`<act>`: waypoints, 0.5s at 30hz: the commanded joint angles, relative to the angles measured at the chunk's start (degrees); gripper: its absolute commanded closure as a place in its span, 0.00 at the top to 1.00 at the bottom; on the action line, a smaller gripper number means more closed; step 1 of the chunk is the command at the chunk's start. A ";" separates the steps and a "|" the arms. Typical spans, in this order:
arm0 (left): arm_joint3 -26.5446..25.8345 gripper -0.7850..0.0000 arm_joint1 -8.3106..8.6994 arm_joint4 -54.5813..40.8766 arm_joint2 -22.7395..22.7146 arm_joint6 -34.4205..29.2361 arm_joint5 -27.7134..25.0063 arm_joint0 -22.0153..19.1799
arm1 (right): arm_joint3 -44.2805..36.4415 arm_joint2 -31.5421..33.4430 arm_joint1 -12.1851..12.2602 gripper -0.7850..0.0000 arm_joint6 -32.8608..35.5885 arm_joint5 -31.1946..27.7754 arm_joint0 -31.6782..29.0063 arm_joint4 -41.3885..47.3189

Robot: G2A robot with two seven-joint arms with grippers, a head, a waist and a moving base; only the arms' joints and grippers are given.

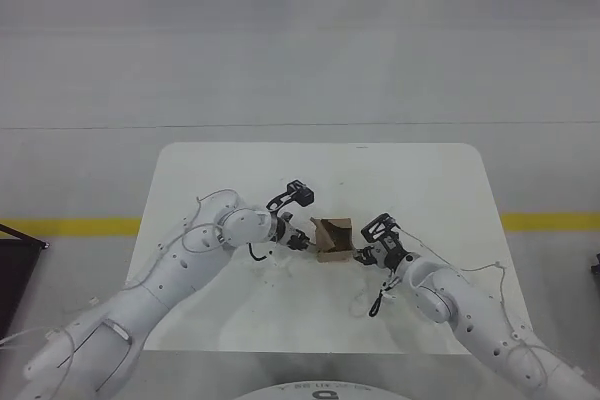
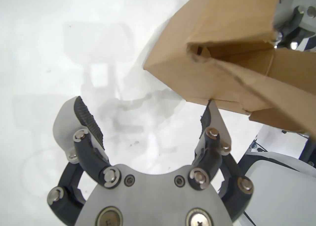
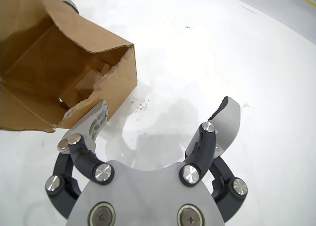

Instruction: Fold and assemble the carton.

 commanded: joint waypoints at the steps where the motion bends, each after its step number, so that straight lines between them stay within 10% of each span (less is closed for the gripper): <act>1: -2.50 1.00 0.92 0.15 -2.15 -0.37 0.55 1.86 | -0.02 0.21 -0.10 1.00 -0.27 -0.60 -0.17 -0.21; 15: -21.91 1.00 5.61 -10.10 -18.89 1.93 3.67 16.05 | -0.29 5.73 -0.29 1.00 -5.62 -1.45 -3.17 1.09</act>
